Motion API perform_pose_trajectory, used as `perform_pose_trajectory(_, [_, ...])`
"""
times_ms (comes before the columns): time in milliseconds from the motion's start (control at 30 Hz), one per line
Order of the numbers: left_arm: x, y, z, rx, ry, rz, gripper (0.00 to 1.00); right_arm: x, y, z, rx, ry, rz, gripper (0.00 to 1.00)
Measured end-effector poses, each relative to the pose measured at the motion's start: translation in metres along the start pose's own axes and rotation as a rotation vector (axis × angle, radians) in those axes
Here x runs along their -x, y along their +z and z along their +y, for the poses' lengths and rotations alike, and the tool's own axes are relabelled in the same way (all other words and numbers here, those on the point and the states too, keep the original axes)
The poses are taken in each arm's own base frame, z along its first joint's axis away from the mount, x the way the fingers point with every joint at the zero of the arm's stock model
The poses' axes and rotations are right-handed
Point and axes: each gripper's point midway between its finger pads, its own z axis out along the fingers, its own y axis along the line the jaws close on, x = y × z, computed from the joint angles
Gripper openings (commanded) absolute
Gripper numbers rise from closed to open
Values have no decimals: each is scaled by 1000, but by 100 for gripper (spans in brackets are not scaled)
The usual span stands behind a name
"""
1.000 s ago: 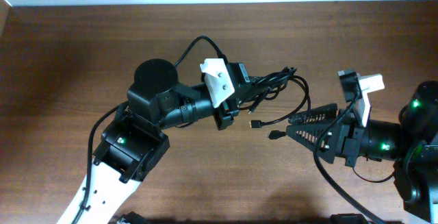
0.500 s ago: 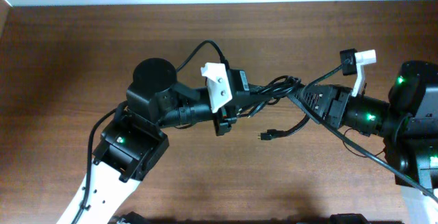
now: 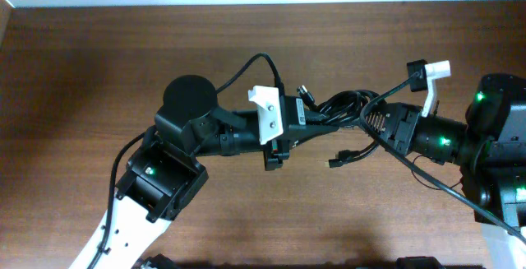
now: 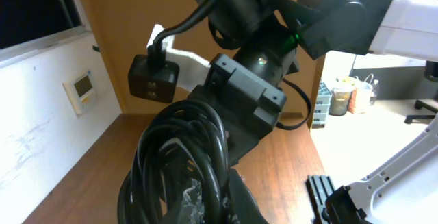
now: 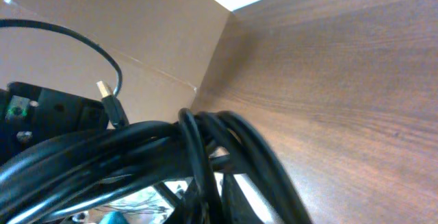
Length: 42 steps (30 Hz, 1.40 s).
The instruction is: Untangle cables
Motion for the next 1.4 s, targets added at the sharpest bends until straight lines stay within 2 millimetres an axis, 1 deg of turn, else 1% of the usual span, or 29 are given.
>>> perform_pose_trajectory(100, [0,0,-2,-9,0,-2,0,-1,0,-2,-6,9,4,4])
perform_pose_trajectory(167, [0,1,-2,-7,-2,0,0,-13,-1,-13,-62,63,35,4])
perform_pose_trajectory(200, [-3,1,0,9,-13,11,0,-25,-3,-23,-115,92,67,4])
perform_pose_trajectory(233, [-6,2,4,36,-18,24,0,-28,-4,-28,-137,85,75,4])
perform_pose_trajectory(267, [-10,2,8,66,-17,42,0,-36,-5,-32,-159,96,100,4])
perform_pose_trajectory(367, [-22,1,25,174,7,96,0,-43,-6,-38,-183,81,128,4])
perform_pose_trajectory(433, [-28,-2,39,262,11,129,0,-45,-6,-40,-185,62,140,4])
perform_pose_trajectory(467, [-31,-6,49,328,12,147,0,-45,-6,-40,-184,47,141,4])
perform_pose_trajectory(567, [-36,-14,70,463,19,183,0,-45,-6,-39,-177,19,145,4])
perform_pose_trajectory(667, [-36,-18,77,510,33,190,0,-45,-6,-39,-177,12,145,4])
perform_pose_trajectory(700, [-34,-18,77,513,40,186,0,-45,-6,-39,-177,11,145,8])
perform_pose_trajectory(733, [-32,-18,77,511,48,180,0,-45,-6,-39,-177,12,145,42])
perform_pose_trajectory(767, [-32,-17,76,503,59,179,0,-46,-6,-39,-180,18,149,64])
perform_pose_trajectory(800, [-30,-18,76,488,72,171,0,-47,-6,-40,-180,20,150,77])
perform_pose_trajectory(833, [-28,-17,74,469,75,163,0,-47,-6,-40,-181,21,151,79])
perform_pose_trajectory(900, [-28,-13,65,414,72,156,0,-46,-6,-40,-182,13,148,80])
perform_pose_trajectory(1033, [-29,-11,62,390,67,156,0,-45,-6,-40,-180,6,143,80])
perform_pose_trajectory(1067, [-30,-11,61,389,66,158,0,-41,-6,-38,-175,-13,129,80])
perform_pose_trajectory(1100, [-32,-11,61,388,62,163,0,-34,-7,-33,-168,-64,93,80])
perform_pose_trajectory(1167, [-35,-11,60,385,52,176,0,-25,-14,-26,-185,-137,29,79])
perform_pose_trajectory(1267, [-38,-11,58,378,30,183,0,-16,-30,-28,-293,-208,-70,79])
perform_pose_trajectory(1333, [-36,-8,51,332,-21,162,0,-9,-41,-31,-365,-284,-122,79])
perform_pose_trajectory(1400, [-34,-4,40,274,-80,140,0,-5,-44,-32,-395,-388,-128,79])
